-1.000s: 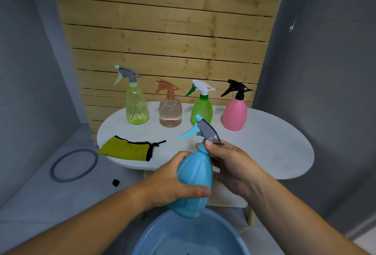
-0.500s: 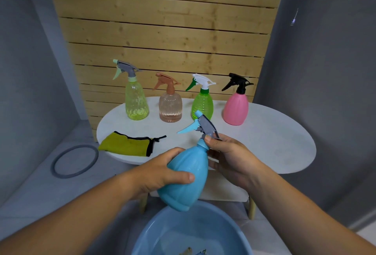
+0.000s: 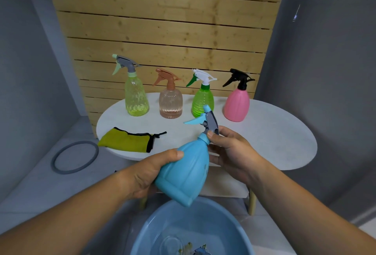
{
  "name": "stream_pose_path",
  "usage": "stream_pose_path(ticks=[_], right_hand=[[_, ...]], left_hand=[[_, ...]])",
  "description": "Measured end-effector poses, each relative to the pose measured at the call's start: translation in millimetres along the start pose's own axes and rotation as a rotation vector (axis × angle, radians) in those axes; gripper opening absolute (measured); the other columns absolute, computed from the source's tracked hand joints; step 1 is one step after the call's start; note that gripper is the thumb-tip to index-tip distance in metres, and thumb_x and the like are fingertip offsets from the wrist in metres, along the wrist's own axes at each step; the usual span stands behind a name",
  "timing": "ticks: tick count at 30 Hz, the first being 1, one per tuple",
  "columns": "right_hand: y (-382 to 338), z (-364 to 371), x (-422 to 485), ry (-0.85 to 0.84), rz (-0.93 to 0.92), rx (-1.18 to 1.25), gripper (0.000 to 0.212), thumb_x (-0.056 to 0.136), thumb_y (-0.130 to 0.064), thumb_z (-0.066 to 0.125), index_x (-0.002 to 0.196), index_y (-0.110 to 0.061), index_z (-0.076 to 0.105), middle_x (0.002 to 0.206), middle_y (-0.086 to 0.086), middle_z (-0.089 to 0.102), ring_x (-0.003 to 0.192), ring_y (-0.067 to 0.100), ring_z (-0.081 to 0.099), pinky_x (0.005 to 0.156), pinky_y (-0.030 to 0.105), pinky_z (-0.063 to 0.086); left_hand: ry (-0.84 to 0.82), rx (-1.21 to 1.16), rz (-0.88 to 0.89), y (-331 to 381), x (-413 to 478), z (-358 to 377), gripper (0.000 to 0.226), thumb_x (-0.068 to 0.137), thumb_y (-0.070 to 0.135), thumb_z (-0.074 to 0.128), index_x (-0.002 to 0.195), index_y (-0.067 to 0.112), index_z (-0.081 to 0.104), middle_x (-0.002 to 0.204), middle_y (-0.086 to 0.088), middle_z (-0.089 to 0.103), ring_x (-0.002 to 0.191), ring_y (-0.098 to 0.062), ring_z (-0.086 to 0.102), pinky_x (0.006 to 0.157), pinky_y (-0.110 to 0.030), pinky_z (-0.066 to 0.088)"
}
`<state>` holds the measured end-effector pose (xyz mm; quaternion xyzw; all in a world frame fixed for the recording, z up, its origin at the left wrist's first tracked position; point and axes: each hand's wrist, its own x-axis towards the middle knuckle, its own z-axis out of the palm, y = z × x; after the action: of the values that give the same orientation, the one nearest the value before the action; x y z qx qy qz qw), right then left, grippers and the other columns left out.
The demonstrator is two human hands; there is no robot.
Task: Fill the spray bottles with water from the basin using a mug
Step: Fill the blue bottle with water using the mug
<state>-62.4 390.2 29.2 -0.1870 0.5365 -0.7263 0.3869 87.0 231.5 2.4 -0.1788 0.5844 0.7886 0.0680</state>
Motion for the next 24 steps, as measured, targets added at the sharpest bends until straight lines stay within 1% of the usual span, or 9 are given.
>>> stream_pose_path(ticks=[2, 4, 7, 9, 12, 15, 18, 21, 24], right_hand=[[0.9, 0.7, -0.1, 0.018, -0.001, -0.025, 0.018, 0.093, -0.011, 0.064, 0.111, -0.010, 0.067, 0.092, 0.007, 0.071, 0.086, 0.022, 0.068, 0.075, 0.037, 0.059], [2.5, 1.5, -0.2, 0.037, -0.004, -0.043, 0.016, 0.093, -0.010, 0.064, 0.109, -0.010, 0.068, 0.091, 0.007, 0.071, 0.083, 0.022, 0.069, 0.073, 0.037, 0.059], [4.1, 0.4, 0.0, 0.053, 0.002, -0.043, 0.015, 0.093, -0.010, 0.065, 0.108, -0.010, 0.068, 0.092, 0.009, 0.071, 0.082, 0.023, 0.070, 0.071, 0.039, 0.060], [3.1, -1.8, 0.6, 0.051, 0.019, -0.035, 0.014, 0.092, -0.011, 0.066, 0.106, -0.012, 0.068, 0.093, 0.009, 0.073, 0.085, 0.023, 0.072, 0.070, 0.038, 0.060], [1.1, -6.3, 4.6, 0.069, 0.029, -0.032, 0.008, 0.090, -0.015, 0.069, 0.097, -0.015, 0.072, 0.095, 0.008, 0.075, 0.088, 0.021, 0.072, 0.072, 0.034, 0.059], [-0.9, -14.5, 11.9, 0.205, -0.017, -0.058, 0.003, 0.087, -0.021, 0.073, 0.088, -0.019, 0.072, 0.093, 0.003, 0.075, 0.087, 0.018, 0.070, 0.073, 0.031, 0.057], [-5.8, -27.3, 20.8, 0.440, -0.053, -0.037, 0.015, 0.085, -0.025, 0.077, 0.089, -0.014, 0.069, 0.079, 0.003, 0.070, 0.072, 0.014, 0.066, 0.062, 0.027, 0.057], [-7.5, -42.1, 29.6, 0.651, -0.020, -0.032, 0.026, 0.082, -0.031, 0.080, 0.090, -0.009, 0.069, 0.071, 0.006, 0.065, 0.062, 0.016, 0.061, 0.061, 0.028, 0.059], [1.6, -52.2, 37.5, 0.743, -0.017, -0.089, 0.030, 0.080, -0.029, 0.082, 0.086, -0.005, 0.065, 0.069, 0.010, 0.063, 0.052, 0.019, 0.057, 0.054, 0.028, 0.057]], left_hand=[[0.019, 0.052, 0.033, -1.6, 0.4, 6.0, 0.099, 0.041, 0.059, 0.097, 0.126, 0.018, 0.066, 0.118, -0.017, 0.074, 0.102, -0.029, 0.074, 0.088, -0.043, 0.060], [0.035, 0.135, 0.040, -1.2, 0.9, 8.0, 0.113, 0.033, 0.059, 0.101, 0.130, 0.018, 0.059, 0.124, -0.017, 0.071, 0.108, -0.030, 0.071, 0.093, -0.047, 0.058], [0.062, 0.195, 0.046, -1.7, 2.9, 6.1, 0.089, 0.047, 0.042, 0.096, 0.126, 0.019, 0.059, 0.120, -0.012, 0.072, 0.101, -0.025, 0.072, 0.093, -0.047, 0.057], [0.062, 0.164, 0.052, -3.2, 4.1, 4.5, 0.078, 0.054, 0.041, 0.088, 0.125, 0.023, 0.063, 0.118, -0.011, 0.074, 0.101, -0.025, 0.073, 0.087, -0.043, 0.058], [0.042, 0.158, 0.061, -4.7, 4.5, 1.8, 0.074, 0.058, 0.041, 0.085, 0.127, 0.025, 0.064, 0.117, -0.010, 0.075, 0.101, -0.026, 0.073, 0.084, -0.040, 0.059], [0.059, 0.243, 0.056, -6.8, 5.5, -1.9, 0.075, 0.057, 0.040, 0.087, 0.127, 0.025, 0.065, 0.116, -0.007, 0.076, 0.106, -0.026, 0.073, 0.091, -0.041, 0.060], [0.106, 0.294, 0.036, -10.6, 5.9, -8.9, 0.076, 0.056, 0.042, 0.088, 0.126, 0.026, 0.064, 0.115, -0.004, 0.076, 0.109, -0.027, 0.072, 0.098, -0.048, 0.058], [0.159, 0.323, 0.019, -15.6, 4.5, -18.8, 0.075, 0.054, 0.045, 0.088, 0.123, 0.028, 0.064, 0.110, 0.000, 0.077, 0.104, -0.023, 0.074, 0.093, -0.044, 0.060], [0.181, 0.354, -0.006, -21.3, 0.0, -27.5, 0.072, 0.055, 0.046, 0.089, 0.121, 0.030, 0.064, 0.107, 0.003, 0.077, 0.101, -0.020, 0.075, 0.091, -0.042, 0.061]])
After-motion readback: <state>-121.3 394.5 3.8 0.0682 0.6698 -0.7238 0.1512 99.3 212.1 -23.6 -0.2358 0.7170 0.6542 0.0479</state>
